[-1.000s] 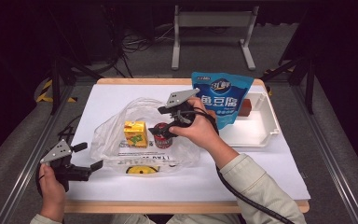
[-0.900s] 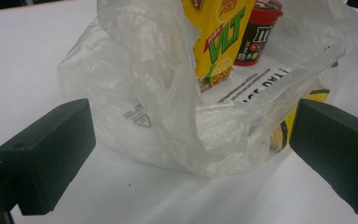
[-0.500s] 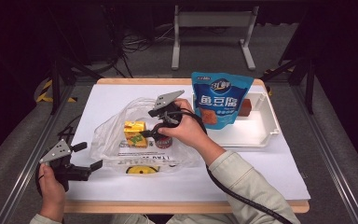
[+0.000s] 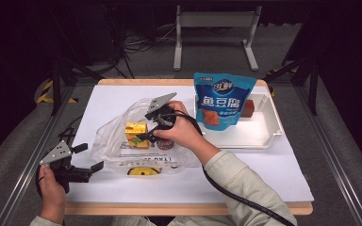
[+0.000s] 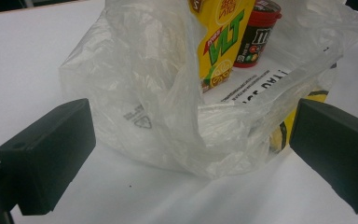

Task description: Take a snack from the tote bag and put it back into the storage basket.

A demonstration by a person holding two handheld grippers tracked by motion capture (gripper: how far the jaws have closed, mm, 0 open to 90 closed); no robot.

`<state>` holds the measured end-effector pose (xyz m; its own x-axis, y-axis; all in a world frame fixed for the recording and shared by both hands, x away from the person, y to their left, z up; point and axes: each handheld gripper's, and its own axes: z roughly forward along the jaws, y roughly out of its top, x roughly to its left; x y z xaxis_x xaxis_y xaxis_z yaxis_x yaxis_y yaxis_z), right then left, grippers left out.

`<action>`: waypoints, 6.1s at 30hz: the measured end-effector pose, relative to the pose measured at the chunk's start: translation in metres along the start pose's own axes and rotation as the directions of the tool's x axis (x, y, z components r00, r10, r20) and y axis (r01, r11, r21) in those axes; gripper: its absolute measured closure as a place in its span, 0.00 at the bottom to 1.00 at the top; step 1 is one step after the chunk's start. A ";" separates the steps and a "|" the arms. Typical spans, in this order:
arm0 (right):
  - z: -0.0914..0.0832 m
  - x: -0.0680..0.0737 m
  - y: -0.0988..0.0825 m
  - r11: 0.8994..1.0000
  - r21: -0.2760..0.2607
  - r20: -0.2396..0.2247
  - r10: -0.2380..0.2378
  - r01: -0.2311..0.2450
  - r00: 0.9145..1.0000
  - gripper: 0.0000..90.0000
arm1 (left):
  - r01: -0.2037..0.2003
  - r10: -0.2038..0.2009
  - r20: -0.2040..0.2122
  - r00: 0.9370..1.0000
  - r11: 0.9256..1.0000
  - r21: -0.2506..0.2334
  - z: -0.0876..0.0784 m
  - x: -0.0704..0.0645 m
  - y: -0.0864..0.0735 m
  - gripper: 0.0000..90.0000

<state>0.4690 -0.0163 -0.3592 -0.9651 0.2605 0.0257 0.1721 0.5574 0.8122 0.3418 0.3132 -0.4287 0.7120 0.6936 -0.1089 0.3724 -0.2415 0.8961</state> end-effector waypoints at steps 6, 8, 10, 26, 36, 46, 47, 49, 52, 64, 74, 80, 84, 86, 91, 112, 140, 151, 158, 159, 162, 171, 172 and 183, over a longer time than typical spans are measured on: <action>0.010 0.001 0.001 1.000 0.023 -0.005 -0.007 0.007 1.000 0.17 | -0.003 0.003 -0.006 1.000 1.000 0.006 -0.004 -0.002 -0.003 0.01; 0.012 0.001 0.001 1.000 0.027 -0.006 -0.008 0.008 1.000 0.16 | -0.003 0.003 -0.012 1.000 1.000 0.006 -0.005 -0.002 -0.003 0.01; 0.017 0.001 0.001 0.999 0.037 -0.011 -0.009 0.009 1.000 0.16 | -0.002 0.002 -0.015 1.000 1.000 0.007 -0.007 -0.002 -0.004 0.01; 0.035 -0.003 0.001 0.994 0.111 -0.012 -0.019 0.020 1.000 0.19 | 0.003 -0.003 -0.007 1.000 1.000 0.007 -0.005 -0.001 -0.004 0.01; 0.044 -0.006 0.001 0.989 0.144 -0.014 -0.030 0.031 0.999 0.25 | 0.004 -0.004 -0.005 1.000 1.000 0.005 -0.005 -0.001 -0.004 0.01; 0.050 -0.004 0.004 0.979 0.185 -0.025 -0.076 0.079 0.997 0.41 | 0.005 -0.005 -0.006 1.000 1.000 0.002 -0.005 -0.001 -0.004 0.01; 0.050 -0.004 0.005 0.977 0.195 -0.026 -0.078 0.082 0.997 0.44 | 0.006 -0.006 -0.007 1.000 1.000 0.002 -0.005 -0.001 -0.004 0.01; 0.051 -0.004 0.005 0.976 0.197 -0.029 -0.090 0.094 0.996 0.47 | 0.005 -0.005 -0.006 1.000 1.000 0.006 -0.005 -0.001 -0.004 0.01; 0.053 -0.002 0.005 0.968 0.228 -0.018 -0.107 0.109 0.994 0.56 | 0.006 -0.006 -0.006 1.000 1.000 0.005 -0.005 0.000 -0.004 0.01; 0.049 0.000 0.007 0.966 0.220 -0.013 -0.138 0.138 0.990 0.62 | 0.005 -0.005 -0.003 1.000 1.000 0.001 -0.004 0.000 -0.004 0.01; 0.031 0.002 0.020 0.977 0.157 -0.020 -0.141 0.143 0.990 0.62 | 0.005 -0.005 -0.005 1.000 1.000 0.003 -0.004 0.000 -0.004 0.01; 0.020 0.004 0.027 0.977 0.139 -0.024 -0.159 0.161 0.987 0.62 | 0.003 -0.003 -0.005 1.000 1.000 0.002 -0.004 0.001 -0.004 0.01; 0.014 0.006 0.031 0.977 0.128 -0.020 -0.168 0.169 0.986 0.62 | 0.003 -0.003 -0.007 1.000 1.000 0.000 -0.005 0.001 -0.004 0.01; 0.007 0.008 0.034 0.978 0.124 -0.017 -0.167 0.168 0.986 0.62 | 0.003 -0.003 -0.007 1.000 1.000 0.000 -0.005 0.001 -0.003 0.01; -0.003 0.010 0.038 0.978 0.107 -0.016 -0.176 0.177 0.984 0.62 | -0.001 0.001 -0.004 1.000 1.000 -0.002 -0.003 0.001 -0.002 0.01; -0.062 0.010 0.036 0.981 0.100 0.001 -0.166 0.165 0.986 0.62 | -0.010 0.010 0.010 1.000 1.000 0.006 0.006 0.002 0.002 0.01; -0.138 -0.009 0.015 0.988 0.103 0.072 -0.125 0.117 0.990 0.62 | -0.011 0.011 0.006 1.000 1.000 0.009 0.006 0.001 0.002 0.01; -0.167 -0.015 0.006 0.991 0.094 0.115 -0.101 0.091 0.988 0.62 | -0.009 0.009 0.006 1.000 1.000 0.011 0.006 0.002 0.002 0.01; -0.184 -0.019 -0.001 0.994 0.089 0.138 -0.081 0.070 0.987 0.62 | -0.009 0.009 0.004 1.000 1.000 0.011 0.006 0.002 0.002 0.01; -0.186 -0.020 -0.002 0.994 0.090 0.142 -0.080 0.068 0.987 0.62 | -0.009 0.009 0.004 1.000 1.000 0.012 0.006 0.002 0.002 0.01; -0.192 -0.022 -0.005 0.994 0.093 0.154 -0.075 0.061 0.985 0.62 | -0.007 0.007 0.004 1.000 1.000 0.014 0.006 0.002 0.002 0.01; -0.202 -0.030 -0.014 0.994 0.102 0.192 -0.054 0.034 0.980 0.61 | -0.007 0.007 0.005 1.000 1.000 0.013 0.006 0.002 0.002 0.01; -0.203 -0.031 -0.015 0.994 0.101 0.201 -0.053 0.033 0.978 0.61 | -0.009 0.009 0.005 1.000 1.000 0.013 0.006 0.002 0.002 0.01; -0.210 -0.040 -0.031 0.994 0.109 0.244 -0.039 0.012 0.969 0.61 | -0.006 0.006 0.003 1.000 1.000 0.011 0.006 0.002 0.002 0.01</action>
<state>0.4609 -0.2092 -0.2631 -0.8937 0.4232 -0.1490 0.1807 0.6435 0.7438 0.3476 0.3103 -0.4300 0.7164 0.6898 -0.1048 0.3743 -0.2532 0.8920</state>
